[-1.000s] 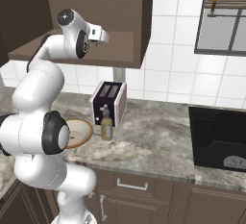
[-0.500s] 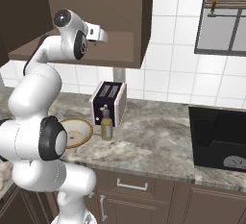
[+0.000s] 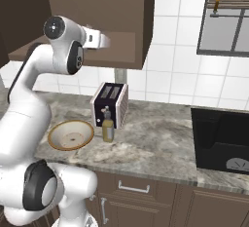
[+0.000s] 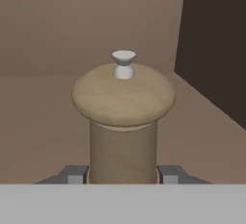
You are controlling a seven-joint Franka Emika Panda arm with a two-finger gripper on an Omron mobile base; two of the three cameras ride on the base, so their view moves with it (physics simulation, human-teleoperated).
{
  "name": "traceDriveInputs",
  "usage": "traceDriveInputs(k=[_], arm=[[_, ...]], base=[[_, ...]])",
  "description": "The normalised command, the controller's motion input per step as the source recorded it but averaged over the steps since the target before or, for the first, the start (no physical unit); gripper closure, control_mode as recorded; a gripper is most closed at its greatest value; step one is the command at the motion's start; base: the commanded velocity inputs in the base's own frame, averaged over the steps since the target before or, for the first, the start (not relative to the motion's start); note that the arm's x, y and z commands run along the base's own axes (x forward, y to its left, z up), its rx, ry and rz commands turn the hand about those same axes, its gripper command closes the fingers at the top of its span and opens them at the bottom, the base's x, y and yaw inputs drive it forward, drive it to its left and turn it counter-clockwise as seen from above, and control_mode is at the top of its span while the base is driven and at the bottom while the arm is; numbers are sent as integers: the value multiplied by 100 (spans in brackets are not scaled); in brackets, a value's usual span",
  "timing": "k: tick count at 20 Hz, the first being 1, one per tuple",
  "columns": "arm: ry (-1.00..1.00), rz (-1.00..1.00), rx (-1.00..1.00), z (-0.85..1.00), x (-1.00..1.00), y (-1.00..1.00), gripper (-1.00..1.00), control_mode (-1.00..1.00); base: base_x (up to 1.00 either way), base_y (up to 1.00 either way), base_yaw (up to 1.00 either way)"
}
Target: Retrieve the bottle and the shaker from the cabinet and place them next to the mixing bowl on the counter. Then add garlic from the fridge to the mixing bowl.
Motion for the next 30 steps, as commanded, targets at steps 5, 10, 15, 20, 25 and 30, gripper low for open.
traceDriveInputs(k=[5, 10, 15, 20, 25, 30], arm=[[2, 3, 0, 41, -100, -31, 100, -100], [6, 14, 0, -6, -100, -35, 100, -100], [3, 24, 0, -31, -86, -64, 100, -100], [5, 37, -1, -44, -46, -47, 100, -100], [9, 36, -5, -63, -30, -23, 100, -100], [0, 30, -7, -87, -12, -9, 100, -100]], base=[[0, 0, 0], [0, 0, 0], [0, 0, 0], [0, 0, 0], [0, 0, 0], [0, 0, 0]])
